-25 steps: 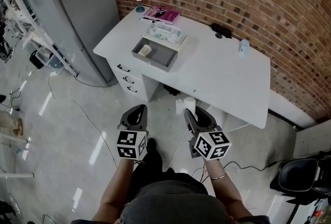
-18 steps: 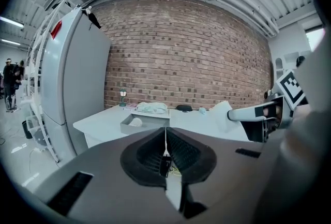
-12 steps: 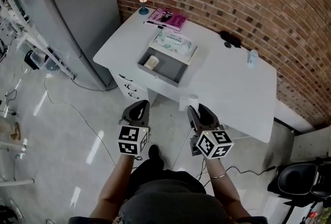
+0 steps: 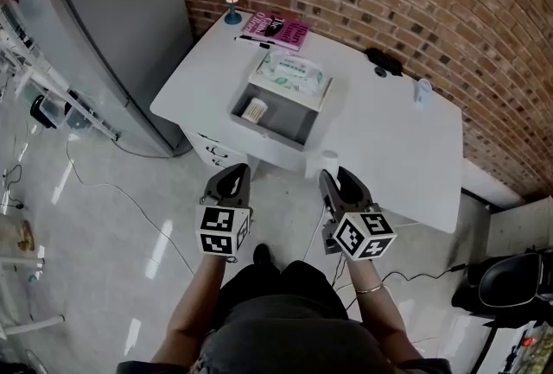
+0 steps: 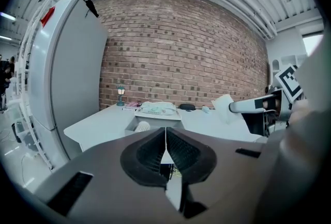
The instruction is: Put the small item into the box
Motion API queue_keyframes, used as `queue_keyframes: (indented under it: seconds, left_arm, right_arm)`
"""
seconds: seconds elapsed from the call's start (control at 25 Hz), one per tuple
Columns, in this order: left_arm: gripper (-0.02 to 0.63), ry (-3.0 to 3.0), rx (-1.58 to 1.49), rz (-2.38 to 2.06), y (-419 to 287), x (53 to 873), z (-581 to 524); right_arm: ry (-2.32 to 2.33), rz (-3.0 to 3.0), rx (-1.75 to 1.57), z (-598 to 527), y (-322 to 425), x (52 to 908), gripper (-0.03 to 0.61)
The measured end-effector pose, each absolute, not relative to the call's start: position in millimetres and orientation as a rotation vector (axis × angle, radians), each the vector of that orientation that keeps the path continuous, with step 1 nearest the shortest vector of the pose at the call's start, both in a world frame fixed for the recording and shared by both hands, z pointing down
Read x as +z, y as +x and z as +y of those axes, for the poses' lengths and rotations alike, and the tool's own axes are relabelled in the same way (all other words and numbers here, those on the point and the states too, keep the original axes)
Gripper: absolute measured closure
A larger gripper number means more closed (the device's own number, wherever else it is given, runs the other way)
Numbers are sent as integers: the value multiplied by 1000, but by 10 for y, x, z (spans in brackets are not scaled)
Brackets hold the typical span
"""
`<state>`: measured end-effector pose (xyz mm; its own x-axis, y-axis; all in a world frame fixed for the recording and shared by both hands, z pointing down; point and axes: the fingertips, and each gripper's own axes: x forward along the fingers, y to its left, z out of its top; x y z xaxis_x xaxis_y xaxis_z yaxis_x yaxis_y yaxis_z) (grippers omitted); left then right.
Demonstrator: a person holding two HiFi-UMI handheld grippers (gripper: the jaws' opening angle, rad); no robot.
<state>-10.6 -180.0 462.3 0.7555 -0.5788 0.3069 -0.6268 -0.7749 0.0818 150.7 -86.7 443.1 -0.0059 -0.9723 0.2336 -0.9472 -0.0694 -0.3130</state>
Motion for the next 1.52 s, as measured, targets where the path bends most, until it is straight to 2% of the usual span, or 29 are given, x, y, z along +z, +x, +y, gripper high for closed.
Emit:
queue_keyframes:
  seconds: [0.76, 1.52]
  left_arm:
    - [588, 2780, 423, -936, 42, 4690, -1998]
    - [588, 2681, 437, -1059, 223, 4753, -2523]
  right_arm:
    - [-2219, 2049, -569, -1114, 1819, 4374, 426]
    - [-2150, 2151, -534, -1893, 2258, 4291, 426]
